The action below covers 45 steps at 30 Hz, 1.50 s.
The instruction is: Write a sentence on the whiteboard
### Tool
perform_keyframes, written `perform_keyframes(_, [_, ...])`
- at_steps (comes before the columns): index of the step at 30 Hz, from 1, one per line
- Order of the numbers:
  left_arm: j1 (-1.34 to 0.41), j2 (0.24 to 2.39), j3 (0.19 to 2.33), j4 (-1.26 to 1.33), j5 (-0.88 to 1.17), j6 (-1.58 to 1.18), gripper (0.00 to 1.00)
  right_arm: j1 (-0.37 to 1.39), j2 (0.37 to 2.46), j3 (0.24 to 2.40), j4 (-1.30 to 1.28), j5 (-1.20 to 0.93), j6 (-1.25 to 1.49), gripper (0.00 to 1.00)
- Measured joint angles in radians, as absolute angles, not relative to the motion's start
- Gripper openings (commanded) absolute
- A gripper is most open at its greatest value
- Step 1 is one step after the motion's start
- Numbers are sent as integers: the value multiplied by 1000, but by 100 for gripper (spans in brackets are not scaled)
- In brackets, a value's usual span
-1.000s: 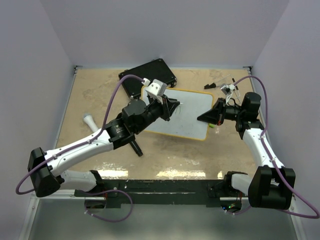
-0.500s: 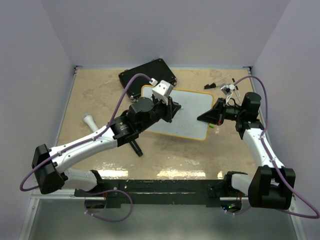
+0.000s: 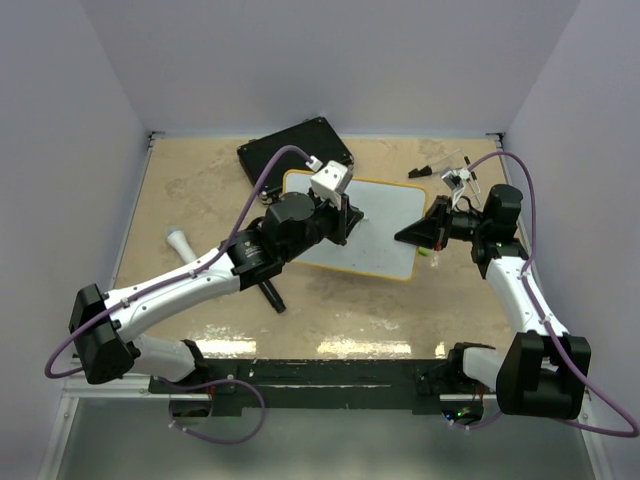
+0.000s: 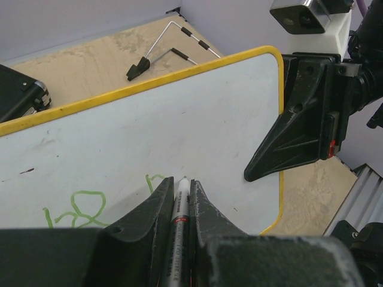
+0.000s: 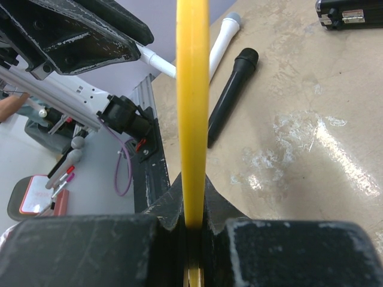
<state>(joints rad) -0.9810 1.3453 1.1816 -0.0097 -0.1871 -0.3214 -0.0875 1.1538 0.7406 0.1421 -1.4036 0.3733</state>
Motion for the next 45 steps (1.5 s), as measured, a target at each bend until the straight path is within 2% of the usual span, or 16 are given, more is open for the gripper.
perform_keyframes(45, [-936, 1341, 1185, -2, -213, -319, 0, -91, 1154, 741, 134, -1380, 373, 0])
